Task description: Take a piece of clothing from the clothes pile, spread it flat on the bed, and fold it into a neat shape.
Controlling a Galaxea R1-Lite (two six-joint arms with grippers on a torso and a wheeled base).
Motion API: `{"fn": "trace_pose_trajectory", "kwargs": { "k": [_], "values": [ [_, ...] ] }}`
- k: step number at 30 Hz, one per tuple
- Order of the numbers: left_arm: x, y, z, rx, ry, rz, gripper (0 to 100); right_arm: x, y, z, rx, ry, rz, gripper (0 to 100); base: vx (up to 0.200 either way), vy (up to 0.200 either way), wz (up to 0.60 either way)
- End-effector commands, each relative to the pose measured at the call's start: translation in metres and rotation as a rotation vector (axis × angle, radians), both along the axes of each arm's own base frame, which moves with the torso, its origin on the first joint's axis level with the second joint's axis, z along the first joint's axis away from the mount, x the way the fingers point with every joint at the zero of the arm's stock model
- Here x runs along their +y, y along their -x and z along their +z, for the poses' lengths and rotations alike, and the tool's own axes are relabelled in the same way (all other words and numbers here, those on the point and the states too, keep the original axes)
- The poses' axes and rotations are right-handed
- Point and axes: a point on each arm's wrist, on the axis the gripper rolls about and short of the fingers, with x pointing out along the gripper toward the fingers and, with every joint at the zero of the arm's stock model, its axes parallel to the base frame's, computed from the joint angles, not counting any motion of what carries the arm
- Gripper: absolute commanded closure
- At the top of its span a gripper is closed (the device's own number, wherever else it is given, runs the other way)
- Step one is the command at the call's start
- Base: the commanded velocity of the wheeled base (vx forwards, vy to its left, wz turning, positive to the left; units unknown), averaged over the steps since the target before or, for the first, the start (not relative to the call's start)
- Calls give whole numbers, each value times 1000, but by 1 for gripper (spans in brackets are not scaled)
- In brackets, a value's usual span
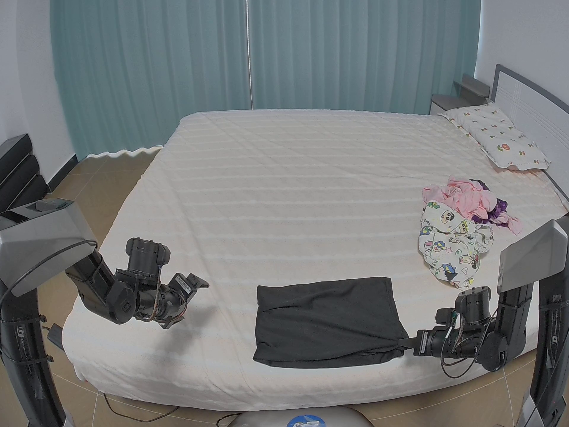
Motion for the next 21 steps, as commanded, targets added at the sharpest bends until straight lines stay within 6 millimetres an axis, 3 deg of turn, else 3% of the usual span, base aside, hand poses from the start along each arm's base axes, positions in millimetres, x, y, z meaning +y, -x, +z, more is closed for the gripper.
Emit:
{"fn": "trace_pose_trajectory", "kwargs": {
  "k": [1, 8, 15, 21],
  "values": [
    [0, 0, 0, 1, 0, 0, 0, -3, 5, -6, 15, 31, 20, 0, 0, 0, 0],
    [0, 0, 0, 1, 0, 0, 0, -11, -2, -7, -13, 37, -2, 0, 0, 0, 0],
    [0, 0, -1, 0, -1, -1, 0, -8, -18, 9, -95, -76, -37, 0, 0, 0, 0],
    [-6, -1, -5, 1, -26, 5, 0, -1, -50, 9, -122, -192, -128, 0, 0, 0, 0]
  ]
}}
